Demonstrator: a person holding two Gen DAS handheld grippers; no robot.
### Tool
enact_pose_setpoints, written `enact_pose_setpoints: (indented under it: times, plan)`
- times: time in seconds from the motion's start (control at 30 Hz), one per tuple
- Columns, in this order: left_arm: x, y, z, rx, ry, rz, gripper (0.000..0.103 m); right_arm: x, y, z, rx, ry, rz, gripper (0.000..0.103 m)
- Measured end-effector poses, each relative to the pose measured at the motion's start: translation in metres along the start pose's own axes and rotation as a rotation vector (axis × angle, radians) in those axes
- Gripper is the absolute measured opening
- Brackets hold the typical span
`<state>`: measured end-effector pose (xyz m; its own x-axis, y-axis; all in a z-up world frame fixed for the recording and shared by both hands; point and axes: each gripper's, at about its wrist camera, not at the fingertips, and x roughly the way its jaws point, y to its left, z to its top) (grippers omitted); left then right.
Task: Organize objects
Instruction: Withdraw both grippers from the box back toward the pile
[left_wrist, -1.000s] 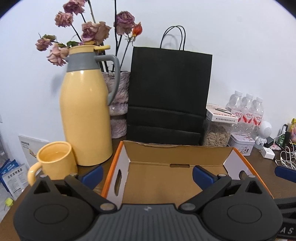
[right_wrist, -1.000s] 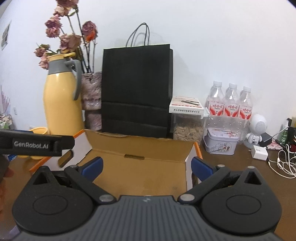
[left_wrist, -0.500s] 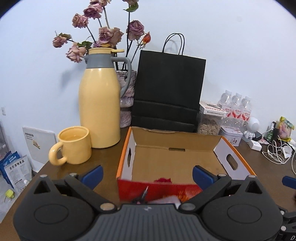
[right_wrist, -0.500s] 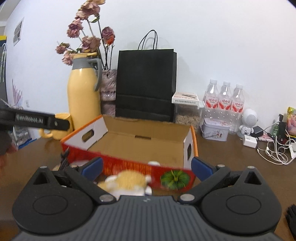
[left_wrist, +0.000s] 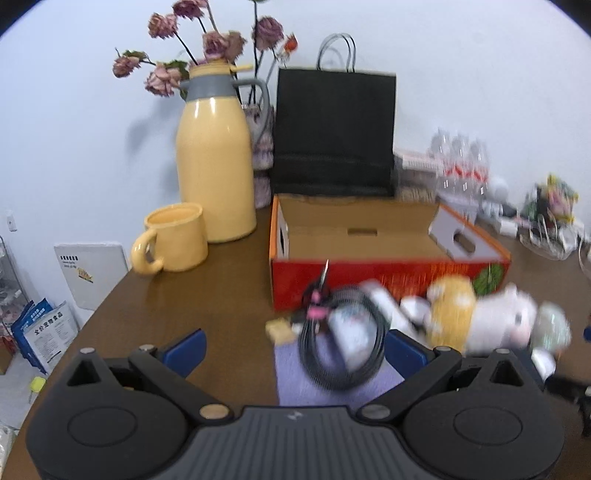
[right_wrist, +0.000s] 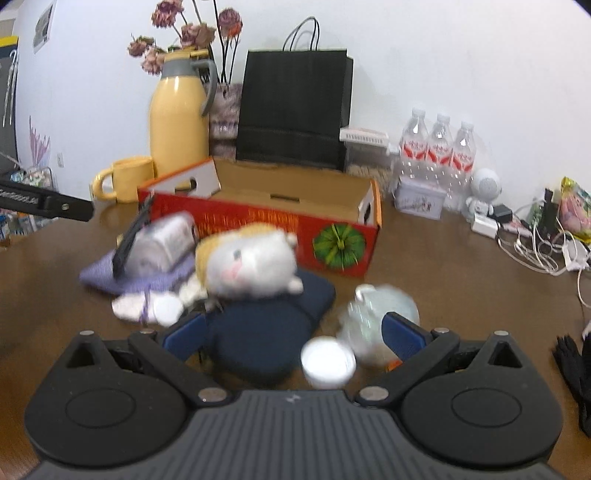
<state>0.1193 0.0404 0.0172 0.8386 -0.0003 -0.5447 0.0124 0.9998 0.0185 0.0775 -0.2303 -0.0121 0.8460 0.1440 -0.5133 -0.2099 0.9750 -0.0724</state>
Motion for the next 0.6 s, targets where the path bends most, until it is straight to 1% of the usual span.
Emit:
enact_pose_setpoints:
  times: [0.13,0.27,0.33,0.37,0.47,0.53,0.6]
  plan:
    - [0.003,0.002,-0.019,0.025,0.036,-0.018,0.102,0.002,-0.008,-0.018,0.009,0.047,0.000,0.103]
    - [0.006,0.006,-0.030,0.005,0.056,-0.030,0.102,0.009,-0.020,-0.027,0.033,0.070,-0.018,0.102]
    - [0.008,0.008,-0.032,-0.010,0.063,-0.032,0.102,0.014,-0.025,-0.027,0.051,0.076,-0.017,0.096]
    - [0.009,0.009,-0.033,-0.017,0.066,-0.031,0.102,0.018,-0.027,-0.026,0.057,0.082,-0.011,0.096]
    - [0.011,0.009,-0.032,-0.028,0.069,-0.030,0.102,0.026,-0.029,-0.024,0.065,0.089,0.014,0.090]
    - [0.010,0.009,-0.031,-0.032,0.066,-0.034,0.102,0.028,-0.030,-0.023,0.066,0.086,0.028,0.080]
    - [0.008,0.009,-0.031,-0.038,0.064,-0.036,0.102,0.028,-0.032,-0.020,0.083,0.088,0.047,0.079]
